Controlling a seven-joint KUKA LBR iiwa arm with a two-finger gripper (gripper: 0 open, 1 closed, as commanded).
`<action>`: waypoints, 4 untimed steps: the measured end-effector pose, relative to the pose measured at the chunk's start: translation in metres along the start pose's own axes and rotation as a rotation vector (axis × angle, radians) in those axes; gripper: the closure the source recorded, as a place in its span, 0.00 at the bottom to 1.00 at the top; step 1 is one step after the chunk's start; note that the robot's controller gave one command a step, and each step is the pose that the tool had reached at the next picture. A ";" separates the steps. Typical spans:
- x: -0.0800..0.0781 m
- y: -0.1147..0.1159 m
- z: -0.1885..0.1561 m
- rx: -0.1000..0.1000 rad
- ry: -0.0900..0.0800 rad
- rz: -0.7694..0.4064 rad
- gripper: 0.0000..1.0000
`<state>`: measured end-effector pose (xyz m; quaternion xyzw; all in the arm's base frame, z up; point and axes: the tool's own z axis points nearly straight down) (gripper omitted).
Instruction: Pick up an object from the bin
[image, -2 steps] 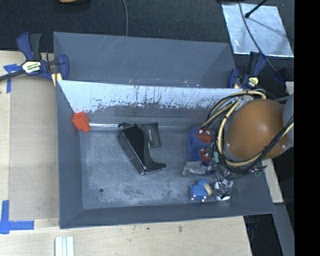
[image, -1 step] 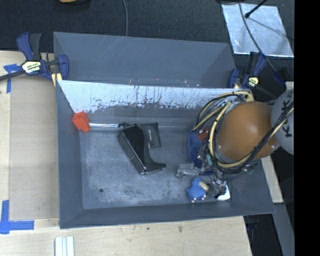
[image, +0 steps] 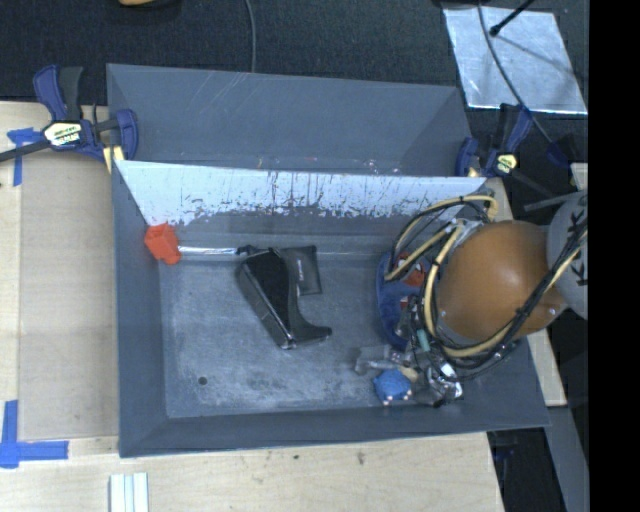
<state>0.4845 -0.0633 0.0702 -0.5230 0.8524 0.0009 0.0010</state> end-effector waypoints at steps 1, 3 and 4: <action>0.001 0.000 0.000 0.000 0.001 -0.001 1.00; -0.001 -0.003 -0.098 0.006 -0.001 0.005 1.00; -0.002 -0.004 -0.125 0.005 -0.001 0.008 1.00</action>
Offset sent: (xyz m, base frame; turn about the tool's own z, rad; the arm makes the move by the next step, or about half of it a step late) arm 0.0000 0.0000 0.0000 0.0000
